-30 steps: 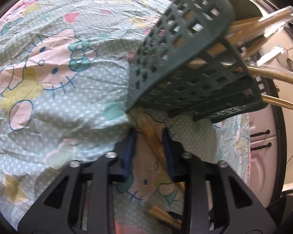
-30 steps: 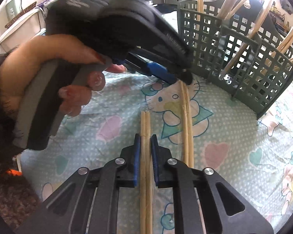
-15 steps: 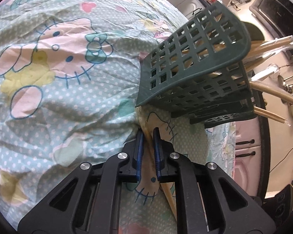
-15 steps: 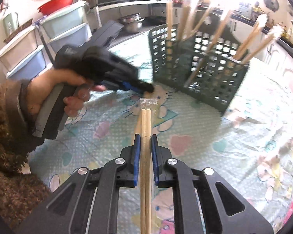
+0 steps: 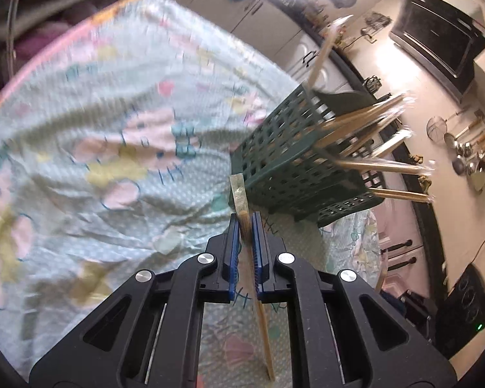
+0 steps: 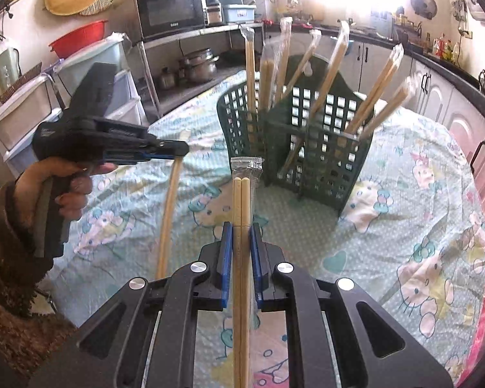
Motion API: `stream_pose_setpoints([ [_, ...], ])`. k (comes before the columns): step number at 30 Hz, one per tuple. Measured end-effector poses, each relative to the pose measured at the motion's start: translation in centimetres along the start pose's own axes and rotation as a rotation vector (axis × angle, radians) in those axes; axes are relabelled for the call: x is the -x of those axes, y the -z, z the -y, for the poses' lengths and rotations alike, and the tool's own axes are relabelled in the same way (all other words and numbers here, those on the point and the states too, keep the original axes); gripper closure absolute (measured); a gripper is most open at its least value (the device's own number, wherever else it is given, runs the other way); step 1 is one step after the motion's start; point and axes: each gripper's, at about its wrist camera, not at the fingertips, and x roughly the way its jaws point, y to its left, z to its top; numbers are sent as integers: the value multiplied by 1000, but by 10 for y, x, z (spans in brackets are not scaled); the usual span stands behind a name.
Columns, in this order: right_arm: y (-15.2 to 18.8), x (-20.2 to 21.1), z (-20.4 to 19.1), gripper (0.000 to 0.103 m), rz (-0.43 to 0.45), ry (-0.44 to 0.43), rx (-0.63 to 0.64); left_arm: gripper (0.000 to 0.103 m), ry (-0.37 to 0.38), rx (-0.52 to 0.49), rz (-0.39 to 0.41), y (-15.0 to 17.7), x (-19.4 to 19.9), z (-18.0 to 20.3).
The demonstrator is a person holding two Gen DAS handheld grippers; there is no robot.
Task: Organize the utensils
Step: 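Lift the left tool's chopstick over the green basket while the right tool carries its own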
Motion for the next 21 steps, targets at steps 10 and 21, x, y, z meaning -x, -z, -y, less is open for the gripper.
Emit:
stream_pose_setpoints([
  [10,-32,23,-6,92,118,3,-10,100,-28,-178,139,-8,54,50],
  [21,-55,44,-5,92,217,11,-20,100,-23,-313,244,-12,87,96],
])
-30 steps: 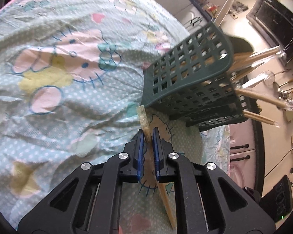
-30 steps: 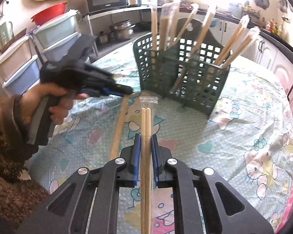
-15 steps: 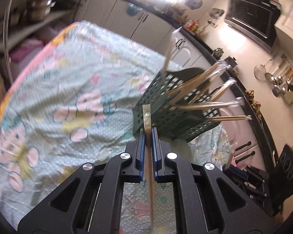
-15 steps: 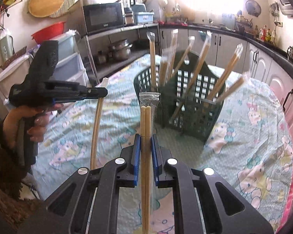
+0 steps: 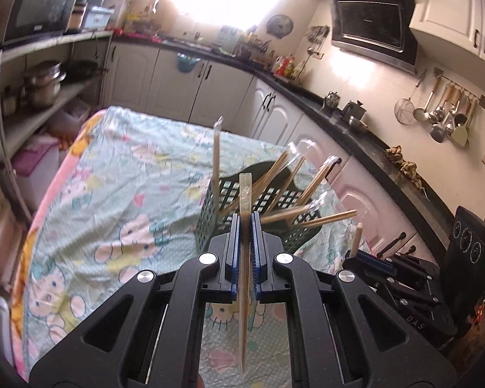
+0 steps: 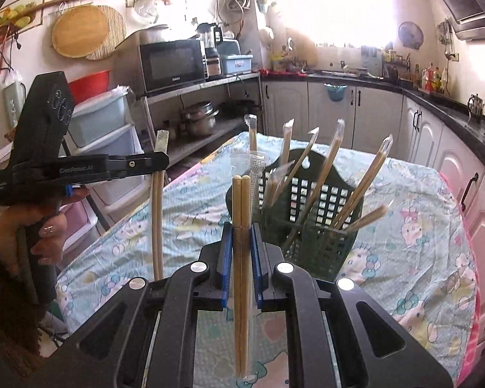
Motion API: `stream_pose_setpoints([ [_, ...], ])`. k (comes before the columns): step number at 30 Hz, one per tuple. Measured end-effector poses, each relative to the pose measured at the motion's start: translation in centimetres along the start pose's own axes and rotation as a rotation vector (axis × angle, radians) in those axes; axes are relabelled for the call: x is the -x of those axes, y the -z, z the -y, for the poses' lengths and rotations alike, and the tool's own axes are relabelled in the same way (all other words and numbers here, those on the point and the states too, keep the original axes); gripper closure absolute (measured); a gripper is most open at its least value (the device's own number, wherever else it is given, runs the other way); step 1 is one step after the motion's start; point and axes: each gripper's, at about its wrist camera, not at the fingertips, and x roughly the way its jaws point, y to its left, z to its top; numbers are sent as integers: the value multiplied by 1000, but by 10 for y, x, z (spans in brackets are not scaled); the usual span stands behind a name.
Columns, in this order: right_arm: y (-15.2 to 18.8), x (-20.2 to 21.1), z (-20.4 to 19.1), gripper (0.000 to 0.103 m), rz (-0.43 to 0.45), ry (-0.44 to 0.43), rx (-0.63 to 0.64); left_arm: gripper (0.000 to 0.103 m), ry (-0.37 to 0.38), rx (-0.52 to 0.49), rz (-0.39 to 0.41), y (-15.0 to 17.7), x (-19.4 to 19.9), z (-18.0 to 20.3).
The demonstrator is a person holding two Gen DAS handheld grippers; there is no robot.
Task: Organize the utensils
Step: 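Lift the left tool's chopstick over the green basket while the right tool carries its own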
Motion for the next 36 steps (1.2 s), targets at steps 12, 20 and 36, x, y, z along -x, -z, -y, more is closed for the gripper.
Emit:
stream_pose_setpoints([
  [12,-30,27,20,92,115,59,-30,100,14,-109,85,-35,16,34],
  [20,-60,48,41,92,233,108,-62,100,5,-153,151,-65,18,49],
  [36,-117,45,56,92,417,159,-61,100,-25,-185,320,-130,13,65],
])
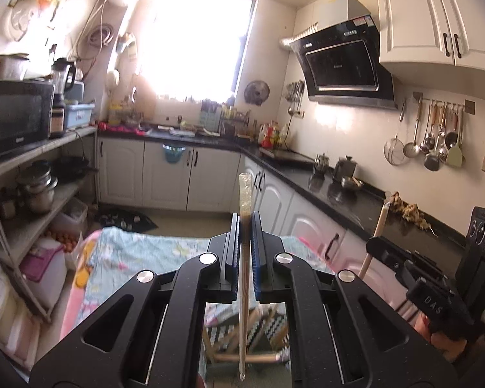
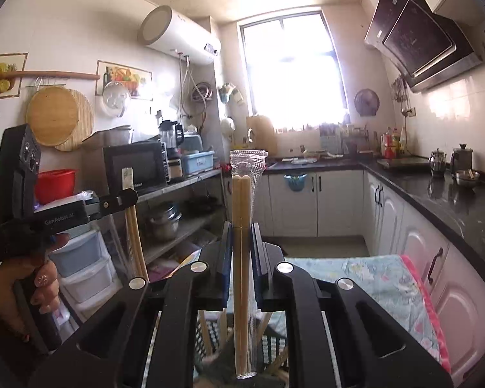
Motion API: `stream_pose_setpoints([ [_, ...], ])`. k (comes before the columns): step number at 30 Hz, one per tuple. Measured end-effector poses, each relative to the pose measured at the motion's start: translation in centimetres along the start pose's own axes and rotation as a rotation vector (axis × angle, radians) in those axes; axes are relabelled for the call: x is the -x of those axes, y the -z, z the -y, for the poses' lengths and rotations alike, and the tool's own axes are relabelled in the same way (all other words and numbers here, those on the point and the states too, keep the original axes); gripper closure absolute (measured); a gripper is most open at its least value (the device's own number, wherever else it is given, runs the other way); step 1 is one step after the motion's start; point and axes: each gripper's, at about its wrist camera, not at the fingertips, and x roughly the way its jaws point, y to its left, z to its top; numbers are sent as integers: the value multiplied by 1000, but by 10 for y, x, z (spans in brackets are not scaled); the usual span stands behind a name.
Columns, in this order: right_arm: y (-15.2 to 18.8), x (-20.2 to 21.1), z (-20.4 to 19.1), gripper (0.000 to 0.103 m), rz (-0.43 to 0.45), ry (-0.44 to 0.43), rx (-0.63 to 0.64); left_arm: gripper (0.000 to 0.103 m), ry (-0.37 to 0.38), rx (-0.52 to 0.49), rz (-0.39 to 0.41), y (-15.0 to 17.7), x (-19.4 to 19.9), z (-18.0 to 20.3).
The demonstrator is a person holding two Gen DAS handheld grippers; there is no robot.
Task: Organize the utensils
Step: 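Lift the left tool's chopstick over the green basket while the right tool carries its own, then open the left tool over the basket while the right tool drops its chopstick inside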
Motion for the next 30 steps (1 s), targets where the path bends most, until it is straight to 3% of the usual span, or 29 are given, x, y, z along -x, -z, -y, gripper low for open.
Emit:
stream_pose_setpoints([
  [8,7,-27,7,92,17,48,-32,100,-10,19,13,5,-28,-5],
  [19,49,-59,15,92,-6,125,-28,100,-27,34,-15,49,-62,-21],
  [30,86,-82,21,92,-67,145,-37,99,-19,18,-65,82,-83,-26],
])
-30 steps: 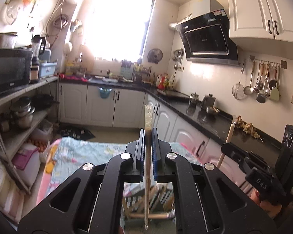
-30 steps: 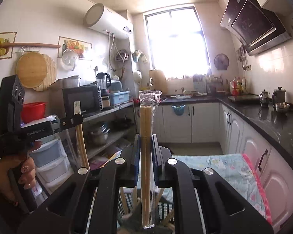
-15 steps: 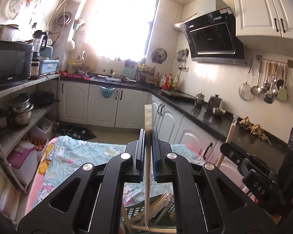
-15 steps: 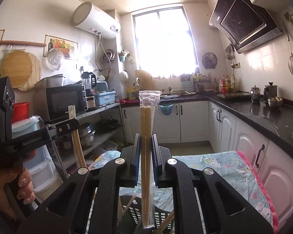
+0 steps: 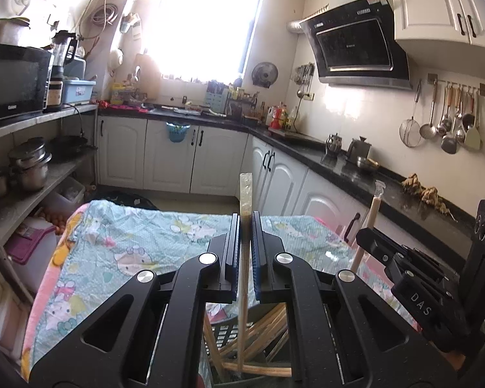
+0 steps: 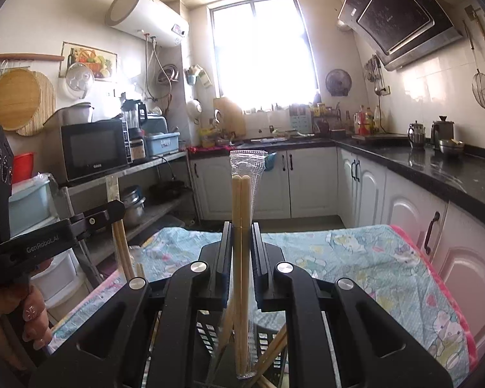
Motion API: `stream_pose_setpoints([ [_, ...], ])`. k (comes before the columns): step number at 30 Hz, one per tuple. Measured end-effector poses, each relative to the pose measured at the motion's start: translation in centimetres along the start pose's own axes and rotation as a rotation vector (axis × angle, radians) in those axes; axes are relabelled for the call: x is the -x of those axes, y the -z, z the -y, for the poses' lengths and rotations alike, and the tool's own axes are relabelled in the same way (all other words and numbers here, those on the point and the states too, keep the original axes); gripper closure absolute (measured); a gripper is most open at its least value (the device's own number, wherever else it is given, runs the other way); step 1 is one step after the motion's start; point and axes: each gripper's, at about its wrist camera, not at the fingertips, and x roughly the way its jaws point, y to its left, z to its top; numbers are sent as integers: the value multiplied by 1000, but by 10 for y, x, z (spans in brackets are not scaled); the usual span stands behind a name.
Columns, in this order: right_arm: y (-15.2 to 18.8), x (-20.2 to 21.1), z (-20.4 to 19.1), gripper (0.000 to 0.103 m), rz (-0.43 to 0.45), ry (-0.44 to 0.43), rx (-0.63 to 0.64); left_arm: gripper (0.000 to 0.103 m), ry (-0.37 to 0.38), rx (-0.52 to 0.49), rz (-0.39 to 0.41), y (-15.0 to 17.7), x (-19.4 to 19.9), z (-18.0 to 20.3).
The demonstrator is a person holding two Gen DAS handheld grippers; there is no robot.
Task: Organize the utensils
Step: 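Open the left tool over the basket while the right tool drops its chopstick inside, then raise both open tools away from the green basket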
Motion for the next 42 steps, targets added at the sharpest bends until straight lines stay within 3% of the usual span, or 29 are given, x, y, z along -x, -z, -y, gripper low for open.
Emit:
stream_pose_setpoints([
  [15,11,-6,3,88,-68,9,-12,95,-1,17,-112,27,-14,-9],
  [17,10,-6,4,86,-78,11,-14,86,0,21,-122,26,-14,-9],
  [21,8,-3,4,86,-79,14,-8,82,-10,24,-131,25,-11,-10],
  [27,4,5,5,83,-84,22,-6,65,-18,28,-131,21,-3,-12],
  [30,3,9,5,79,-103,32,4,54,-27,30,-127,18,3,-14],
  [38,3,17,0,61,-146,61,34,11,-75,44,-135,7,19,-22],
  [42,1,27,-1,50,-144,61,43,10,-120,56,-123,4,36,-22],
])
